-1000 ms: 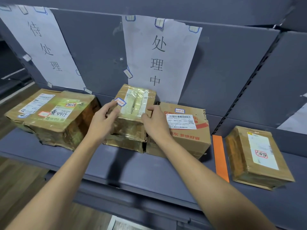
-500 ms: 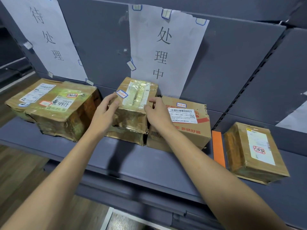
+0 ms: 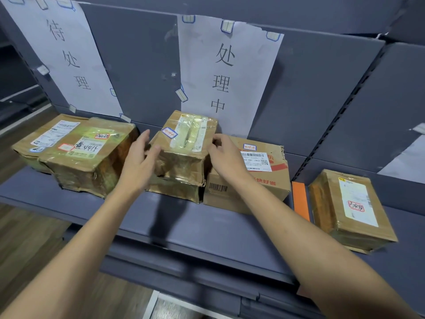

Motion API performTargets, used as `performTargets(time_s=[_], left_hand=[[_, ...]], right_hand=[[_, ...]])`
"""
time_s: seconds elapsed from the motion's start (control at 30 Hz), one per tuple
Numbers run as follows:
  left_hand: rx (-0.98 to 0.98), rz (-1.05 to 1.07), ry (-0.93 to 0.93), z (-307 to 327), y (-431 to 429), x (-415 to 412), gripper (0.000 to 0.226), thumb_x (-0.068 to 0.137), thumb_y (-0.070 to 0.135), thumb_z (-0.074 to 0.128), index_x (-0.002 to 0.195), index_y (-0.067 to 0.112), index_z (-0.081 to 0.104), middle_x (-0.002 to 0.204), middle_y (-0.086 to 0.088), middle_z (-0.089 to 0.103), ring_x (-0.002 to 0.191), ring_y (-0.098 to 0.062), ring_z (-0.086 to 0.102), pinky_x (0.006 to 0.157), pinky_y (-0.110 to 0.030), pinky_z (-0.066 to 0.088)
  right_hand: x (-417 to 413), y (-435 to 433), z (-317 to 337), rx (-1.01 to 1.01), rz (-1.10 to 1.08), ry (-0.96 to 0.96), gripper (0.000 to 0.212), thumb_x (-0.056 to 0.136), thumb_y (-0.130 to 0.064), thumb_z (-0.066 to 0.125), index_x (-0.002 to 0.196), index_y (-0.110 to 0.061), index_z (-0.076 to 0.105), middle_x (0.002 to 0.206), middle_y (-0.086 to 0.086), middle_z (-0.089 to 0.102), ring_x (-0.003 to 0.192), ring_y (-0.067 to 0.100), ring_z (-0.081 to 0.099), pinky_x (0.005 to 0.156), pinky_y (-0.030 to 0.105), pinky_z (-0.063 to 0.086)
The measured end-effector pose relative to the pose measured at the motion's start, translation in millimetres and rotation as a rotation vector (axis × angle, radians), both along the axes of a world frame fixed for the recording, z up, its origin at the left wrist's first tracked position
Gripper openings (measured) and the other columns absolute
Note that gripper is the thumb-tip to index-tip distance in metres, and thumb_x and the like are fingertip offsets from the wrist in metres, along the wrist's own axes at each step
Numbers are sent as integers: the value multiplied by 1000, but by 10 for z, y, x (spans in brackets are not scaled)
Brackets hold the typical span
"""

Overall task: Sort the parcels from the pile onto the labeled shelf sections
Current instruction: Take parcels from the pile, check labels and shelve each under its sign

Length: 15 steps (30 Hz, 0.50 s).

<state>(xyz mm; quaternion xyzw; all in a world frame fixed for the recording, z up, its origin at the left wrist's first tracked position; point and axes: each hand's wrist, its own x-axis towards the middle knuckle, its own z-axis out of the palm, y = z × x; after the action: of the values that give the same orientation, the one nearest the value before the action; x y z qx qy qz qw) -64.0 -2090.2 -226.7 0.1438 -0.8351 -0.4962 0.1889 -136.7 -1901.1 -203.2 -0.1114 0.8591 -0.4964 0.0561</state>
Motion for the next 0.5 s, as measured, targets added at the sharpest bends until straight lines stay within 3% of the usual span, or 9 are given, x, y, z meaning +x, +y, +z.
performTargets(time_s=[0.1, 0.2, 0.33, 0.5], left_hand=[[-202, -14, -34, 175, -64, -33, 53, 93, 45, 40, 138, 15, 41, 141, -8, 46, 132, -24, 39, 111, -46, 31], [-446, -32, -42, 357, 19, -17, 51, 100, 31, 39, 146, 10, 32, 152, -6, 32, 141, -18, 25, 114, -32, 20], [-721, -129, -62, 593, 235, 33, 54, 100, 32, 39, 149, 12, 27, 155, -9, 28, 143, -23, 22, 116, -35, 18], [-887, -353, -142, 958, 1073, 24, 59, 100, 41, 34, 152, 22, 14, 150, -8, 36, 135, -30, 35, 108, -39, 29]], right_hand=[[-27, 149, 131, 94, 28, 74, 31, 97, -23, 43, 125, -13, 51, 119, 3, 61, 108, 19, 55, 85, 32, 43], [-15, 305, 268, 267, 88, 114, 37, 99, -23, 38, 131, -5, 45, 125, 13, 57, 118, 29, 50, 84, 33, 37], [72, 574, 438, 479, 166, 113, 34, 101, -34, 32, 119, -6, 43, 113, 18, 60, 109, 37, 55, 78, 38, 41], [372, 1299, 752, 641, 169, 84, 60, 101, -47, 27, 146, -8, 23, 142, 19, 47, 126, 35, 47, 96, 40, 41]])
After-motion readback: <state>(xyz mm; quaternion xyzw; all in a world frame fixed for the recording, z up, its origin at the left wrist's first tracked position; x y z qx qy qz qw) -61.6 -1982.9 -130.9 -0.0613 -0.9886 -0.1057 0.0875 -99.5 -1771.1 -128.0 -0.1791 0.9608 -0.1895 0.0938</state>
